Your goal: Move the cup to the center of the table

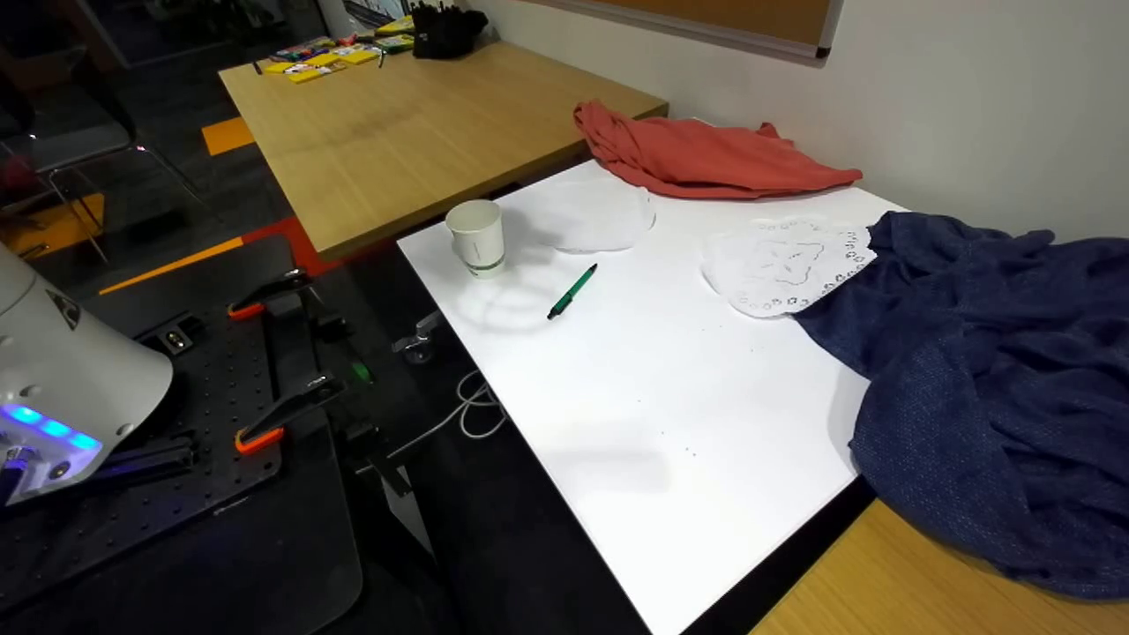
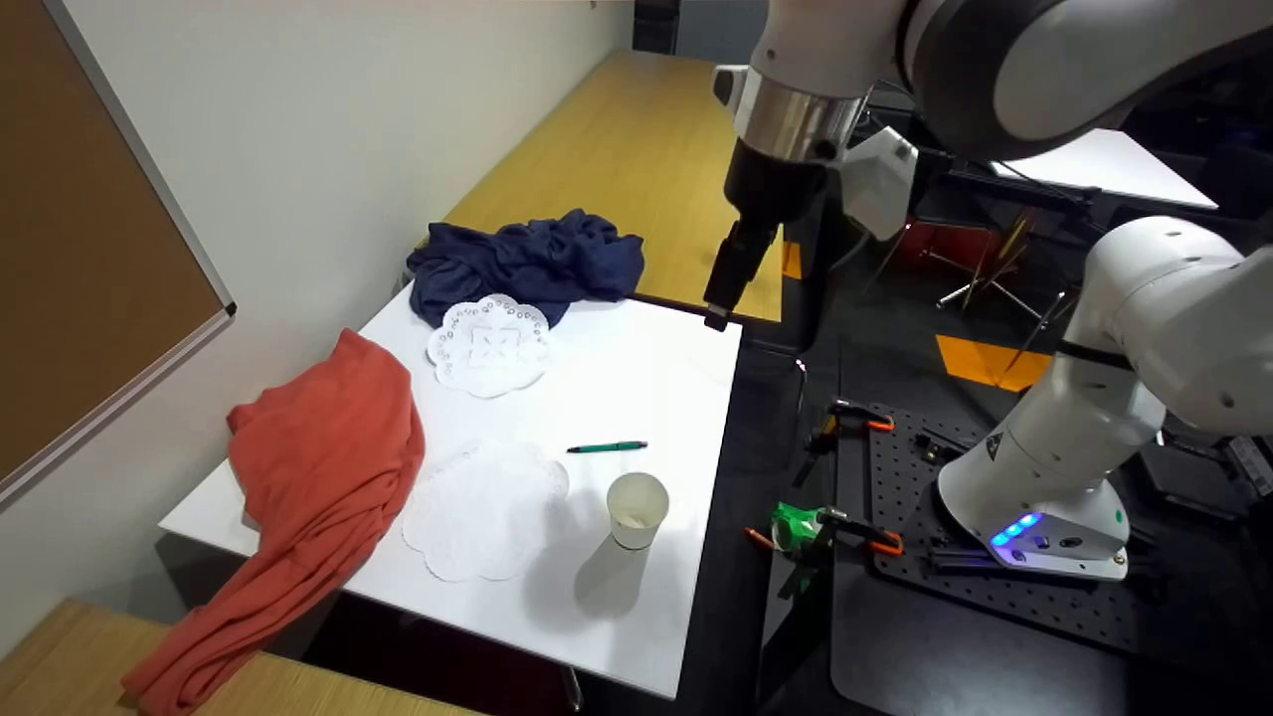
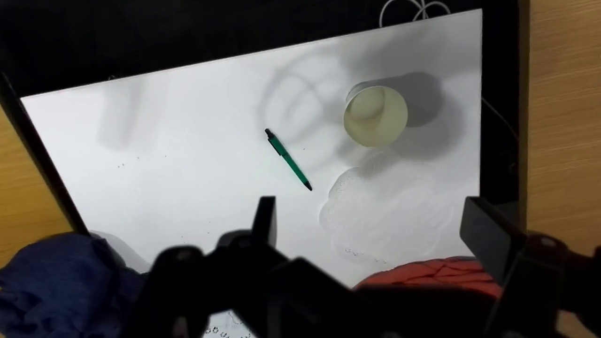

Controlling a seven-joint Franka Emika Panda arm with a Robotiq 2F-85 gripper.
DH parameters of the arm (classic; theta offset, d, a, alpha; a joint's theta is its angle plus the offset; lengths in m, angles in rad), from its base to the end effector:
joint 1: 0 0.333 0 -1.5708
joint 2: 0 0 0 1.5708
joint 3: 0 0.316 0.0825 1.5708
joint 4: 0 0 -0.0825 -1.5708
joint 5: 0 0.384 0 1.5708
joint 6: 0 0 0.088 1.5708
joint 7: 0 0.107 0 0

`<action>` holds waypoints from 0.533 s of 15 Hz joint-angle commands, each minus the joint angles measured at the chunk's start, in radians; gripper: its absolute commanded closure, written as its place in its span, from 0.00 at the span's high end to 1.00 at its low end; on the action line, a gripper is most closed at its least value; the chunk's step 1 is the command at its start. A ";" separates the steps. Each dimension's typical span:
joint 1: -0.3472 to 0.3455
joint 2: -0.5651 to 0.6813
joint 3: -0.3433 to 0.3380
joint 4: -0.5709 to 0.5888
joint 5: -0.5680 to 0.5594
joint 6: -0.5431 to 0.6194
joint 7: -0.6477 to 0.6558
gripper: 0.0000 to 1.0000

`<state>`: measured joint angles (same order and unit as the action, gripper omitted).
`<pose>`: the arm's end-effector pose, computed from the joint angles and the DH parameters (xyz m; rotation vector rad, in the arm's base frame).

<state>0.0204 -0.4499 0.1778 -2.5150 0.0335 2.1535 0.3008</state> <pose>0.4034 0.0837 0.4421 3.1042 -0.2084 0.1431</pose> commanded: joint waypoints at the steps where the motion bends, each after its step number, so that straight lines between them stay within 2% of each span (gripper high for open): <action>1: -0.002 0.112 0.016 -0.015 -0.045 0.122 0.041 1.00; 8: 0.011 0.354 -0.001 0.003 -0.091 0.283 0.040 1.00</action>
<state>0.0207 -0.1912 0.1859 -2.5386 -0.0272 2.3874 0.3041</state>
